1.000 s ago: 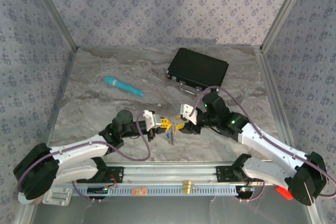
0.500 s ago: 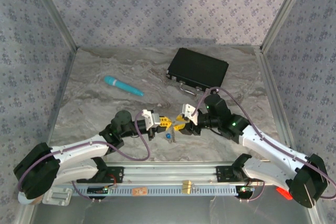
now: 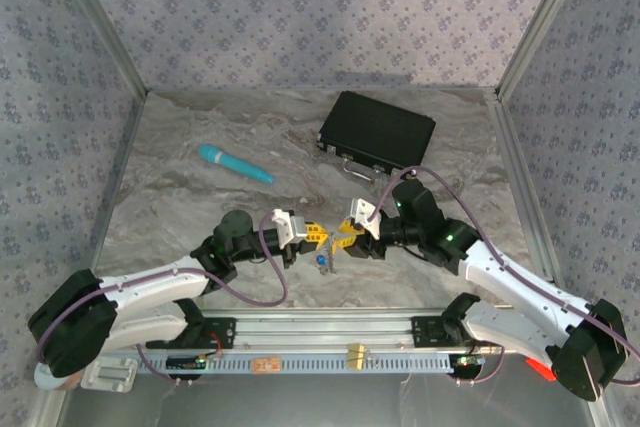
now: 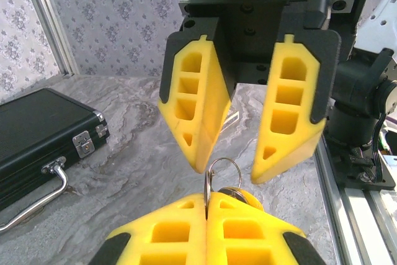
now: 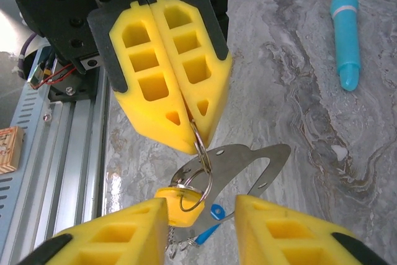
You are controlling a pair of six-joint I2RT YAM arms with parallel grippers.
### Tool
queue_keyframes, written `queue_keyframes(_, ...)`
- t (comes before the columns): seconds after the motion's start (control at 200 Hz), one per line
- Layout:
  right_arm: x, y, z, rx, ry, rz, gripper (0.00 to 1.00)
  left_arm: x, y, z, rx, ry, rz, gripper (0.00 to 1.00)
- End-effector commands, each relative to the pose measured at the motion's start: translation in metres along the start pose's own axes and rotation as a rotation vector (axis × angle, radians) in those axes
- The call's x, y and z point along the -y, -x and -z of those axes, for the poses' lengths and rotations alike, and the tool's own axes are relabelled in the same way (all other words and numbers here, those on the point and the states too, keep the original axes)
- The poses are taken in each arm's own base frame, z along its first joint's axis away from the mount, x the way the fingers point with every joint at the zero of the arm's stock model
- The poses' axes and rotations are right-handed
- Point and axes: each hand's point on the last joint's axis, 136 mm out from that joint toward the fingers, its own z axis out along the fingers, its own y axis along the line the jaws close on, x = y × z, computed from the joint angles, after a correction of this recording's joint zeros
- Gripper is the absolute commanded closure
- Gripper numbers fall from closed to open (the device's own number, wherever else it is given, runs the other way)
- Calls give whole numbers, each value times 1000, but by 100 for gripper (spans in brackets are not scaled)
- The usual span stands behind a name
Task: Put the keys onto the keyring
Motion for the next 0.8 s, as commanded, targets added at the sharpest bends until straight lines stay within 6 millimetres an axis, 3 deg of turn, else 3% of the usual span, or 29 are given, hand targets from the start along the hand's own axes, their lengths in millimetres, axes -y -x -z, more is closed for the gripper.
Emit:
queue_keyframes(0.0,2,17,3,40,5,-2,72,3,12,0,44,-18,-32,100)
queue_keyframes(0.42,6,11,-5,14,22,-44,97,6,18,0,60,-32,-43,100)
queue_keyframes(0.695,1,3,-14,-20,88,-87,97,9,40,0,103,-47,-72,100)
queue_keyframes(0.795,0,6,-13,-9,91,-79,86,9,36,0,93,-47,-69,100)
